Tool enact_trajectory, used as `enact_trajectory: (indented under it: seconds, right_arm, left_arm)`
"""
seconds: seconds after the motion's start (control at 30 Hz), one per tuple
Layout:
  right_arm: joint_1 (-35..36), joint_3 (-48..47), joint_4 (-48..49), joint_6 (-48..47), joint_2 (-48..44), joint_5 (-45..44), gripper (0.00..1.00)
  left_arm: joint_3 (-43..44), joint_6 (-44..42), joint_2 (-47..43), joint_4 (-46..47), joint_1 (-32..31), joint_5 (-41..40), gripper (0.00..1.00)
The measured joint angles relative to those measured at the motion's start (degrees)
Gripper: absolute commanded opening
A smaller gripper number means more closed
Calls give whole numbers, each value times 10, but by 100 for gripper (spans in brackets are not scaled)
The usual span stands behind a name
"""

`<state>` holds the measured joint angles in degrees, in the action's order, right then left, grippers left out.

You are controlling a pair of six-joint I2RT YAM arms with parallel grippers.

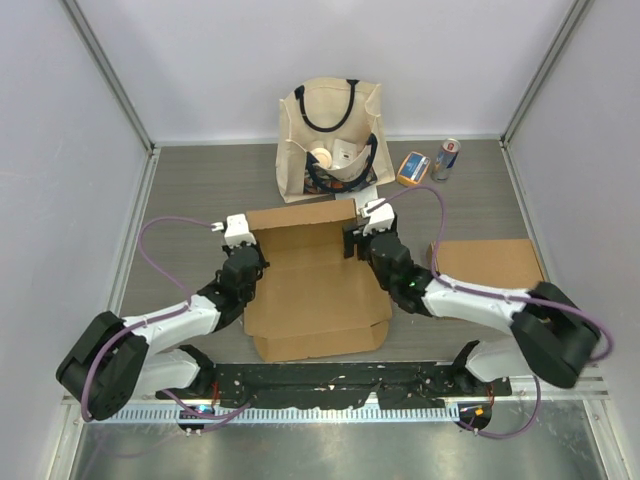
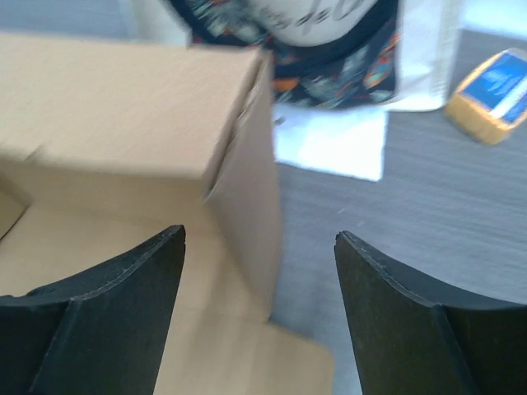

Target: Fold the paper box

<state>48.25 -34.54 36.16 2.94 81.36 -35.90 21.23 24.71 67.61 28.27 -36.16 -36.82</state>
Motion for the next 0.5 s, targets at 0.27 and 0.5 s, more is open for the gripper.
enact_trajectory:
  seconds: [0.27,0.5]
  right_arm:
    - [-40,-1,-324,136,-143,210,89]
    - [-265,-2,-537,243,-203,419,92]
  left_arm:
    - [8,-3,-13,-36,0,5,0]
    - [39,24,-33,-115,0,16,0]
